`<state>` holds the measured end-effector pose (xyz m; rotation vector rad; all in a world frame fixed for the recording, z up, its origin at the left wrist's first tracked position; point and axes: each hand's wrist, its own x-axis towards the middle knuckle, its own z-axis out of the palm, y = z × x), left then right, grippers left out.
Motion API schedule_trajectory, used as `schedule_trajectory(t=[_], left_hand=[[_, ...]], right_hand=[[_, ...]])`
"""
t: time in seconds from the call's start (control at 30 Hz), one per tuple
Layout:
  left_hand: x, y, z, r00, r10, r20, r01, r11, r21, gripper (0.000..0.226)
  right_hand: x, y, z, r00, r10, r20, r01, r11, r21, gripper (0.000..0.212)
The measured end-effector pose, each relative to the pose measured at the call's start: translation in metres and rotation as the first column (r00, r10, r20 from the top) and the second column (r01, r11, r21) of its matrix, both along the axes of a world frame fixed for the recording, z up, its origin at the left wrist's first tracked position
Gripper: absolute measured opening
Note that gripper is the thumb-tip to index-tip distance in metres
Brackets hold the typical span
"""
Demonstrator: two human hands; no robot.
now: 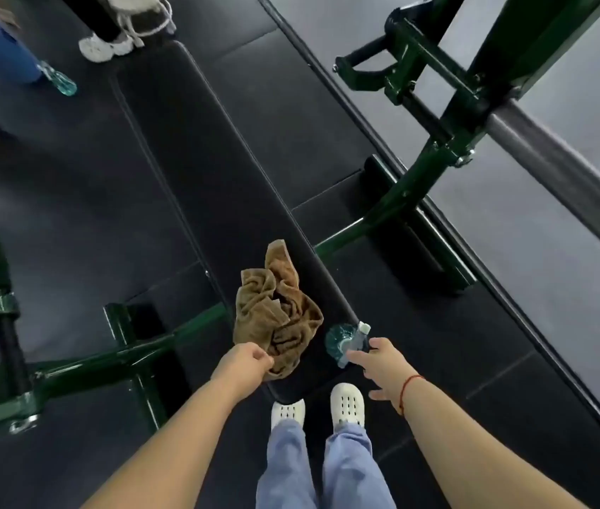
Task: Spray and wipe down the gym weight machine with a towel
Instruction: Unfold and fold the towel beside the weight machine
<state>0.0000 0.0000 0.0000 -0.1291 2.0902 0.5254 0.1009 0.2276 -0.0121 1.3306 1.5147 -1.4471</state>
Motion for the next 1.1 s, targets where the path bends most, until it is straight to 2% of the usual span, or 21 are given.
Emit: schedule_trajectory(t=[0.1,0.2,0.3,0.43,0.47,0.53,0.6,0.63,0.73,0.8,0.87,0.9,0.97,1.03,1.1], left_hand=[[-0.02,-0.003,-0.028,0.984,-0.176,-0.021,0.173,0.98,-0.098,0.012],[-0.035,0.002,-0.05,0.967,-0.249,0.052,0.253,0.961,-0.115,0.013],[-0.044,0.016,-0.071,0.948,-0.285,0.143,0.306,0.939,-0.157,0.029],[-0.041,0.024,-0.1,0.972,-0.133,0.193,0.172,0.964,-0.202,0.045],[-0.039,0.022,-0.103,0.985,-0.064,0.163,0.098,0.973,-0.21,0.039],[-0.037,0.018,-0.101,0.984,0.178,0.029,-0.171,0.97,-0.176,0.019],[-0.04,0.015,-0.089,0.906,0.418,-0.065,-0.423,0.9,-0.107,0.019],[-0.041,0.011,-0.082,0.843,0.535,-0.06,-0.538,0.841,-0.062,0.016],[-0.039,0.001,-0.055,0.586,0.795,0.157,-0.809,0.584,0.064,0.022],[-0.034,-0.004,-0.041,0.414,0.863,0.289,-0.91,0.404,0.097,0.029],[-0.028,-0.007,-0.019,0.31,0.882,0.354,-0.95,0.297,0.091,0.036],[-0.023,-0.008,-0.01,0.286,0.87,0.403,-0.958,0.275,0.085,0.038],[-0.012,-0.011,0.014,0.3,0.798,0.522,-0.948,0.311,0.07,0.04],[0.0,-0.018,0.037,0.407,0.684,0.605,-0.891,0.442,0.1,0.037],[0.012,-0.032,0.056,0.503,0.565,0.654,-0.82,0.551,0.155,0.034]], right_hand=[[-0.004,-0.011,-0.013,1.0,0.018,-0.007,-0.018,0.999,0.036,0.069],[-0.003,-0.026,-0.029,0.999,-0.009,-0.038,0.012,0.997,0.072,0.054],[-0.004,-0.033,-0.042,0.993,-0.064,-0.094,0.076,0.989,0.129,0.044],[-0.001,-0.037,-0.052,0.986,-0.103,-0.13,0.122,0.982,0.146,0.05],[0.001,-0.038,-0.052,0.987,-0.093,-0.129,0.112,0.983,0.146,0.051],[0.004,-0.037,-0.05,0.99,-0.054,-0.132,0.073,0.987,0.145,0.054],[0.008,-0.036,-0.042,0.991,-0.015,-0.13,0.036,0.986,0.16,0.064],[0.012,-0.037,-0.036,0.992,0.012,-0.122,0.009,0.985,0.172,0.07],[0.02,-0.046,-0.017,0.999,0.026,-0.041,-0.018,0.983,0.184,0.075],[0.026,-0.056,-0.014,0.999,-0.037,0.029,0.032,0.986,0.167,0.069],[0.026,-0.069,-0.006,0.987,-0.149,0.068,0.142,0.986,0.092,0.059],[0.025,-0.075,-0.003,0.967,-0.236,0.095,0.235,0.972,0.014,0.055],[0.021,-0.087,0.012,0.898,-0.409,0.161,0.435,0.881,-0.188,0.056],[0.013,-0.098,0.028,0.81,-0.553,0.196,0.583,0.721,-0.373,0.061],[0.003,-0.11,0.047,0.727,-0.671,0.147,0.629,0.565,-0.534,0.065]])
